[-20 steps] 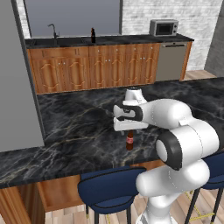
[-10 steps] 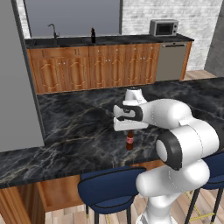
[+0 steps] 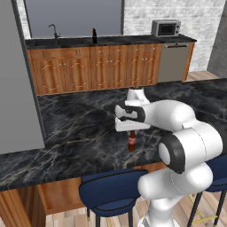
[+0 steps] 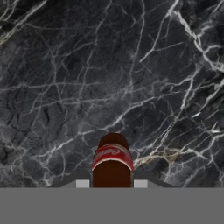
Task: Place the large bottle from the dining counter next to the other large bottle outside the sink, and place the small bottle from the dining counter next to the other small bottle inside the sink.
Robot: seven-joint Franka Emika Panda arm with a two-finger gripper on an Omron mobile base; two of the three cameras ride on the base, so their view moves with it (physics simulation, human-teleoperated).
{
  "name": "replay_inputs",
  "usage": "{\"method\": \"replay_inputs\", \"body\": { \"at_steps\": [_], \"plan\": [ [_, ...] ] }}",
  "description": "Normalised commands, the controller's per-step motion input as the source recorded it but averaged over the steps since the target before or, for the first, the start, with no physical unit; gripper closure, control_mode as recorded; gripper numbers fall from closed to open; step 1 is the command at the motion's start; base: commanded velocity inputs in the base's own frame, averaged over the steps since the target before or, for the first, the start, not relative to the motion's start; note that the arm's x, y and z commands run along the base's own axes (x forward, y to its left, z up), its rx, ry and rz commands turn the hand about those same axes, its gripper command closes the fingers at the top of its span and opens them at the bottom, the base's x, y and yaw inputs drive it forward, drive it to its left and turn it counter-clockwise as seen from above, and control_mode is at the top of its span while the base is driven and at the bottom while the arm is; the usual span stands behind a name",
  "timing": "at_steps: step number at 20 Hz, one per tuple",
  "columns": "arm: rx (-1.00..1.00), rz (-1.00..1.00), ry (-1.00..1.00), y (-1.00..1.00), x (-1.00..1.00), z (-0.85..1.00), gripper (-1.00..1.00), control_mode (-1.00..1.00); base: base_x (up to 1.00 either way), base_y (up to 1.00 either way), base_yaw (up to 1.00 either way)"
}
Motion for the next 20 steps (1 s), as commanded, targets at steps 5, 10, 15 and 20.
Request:
{"method": "replay_inputs", "body": {
  "at_steps": [5, 10, 15, 20],
  "plan": [
    [0.00, 0.00, 0.00, 0.00, -0.04, 0.59, 1.00, -1.00, 0.00, 0.00, 0.00],
    [0.00, 0.00, 0.00, 0.00, -0.23, 0.63, 1.00, -1.00, 0.00, 0.00, 0.00],
    [0.00, 0.00, 0.00, 0.00, -0.36, 0.57, 1.00, -1.00, 0.00, 0.00, 0.00],
    [0.00, 0.00, 0.00, 0.00, -0.45, 0.56, 1.00, -1.00, 0.00, 0.00, 0.00]
  ]
}}
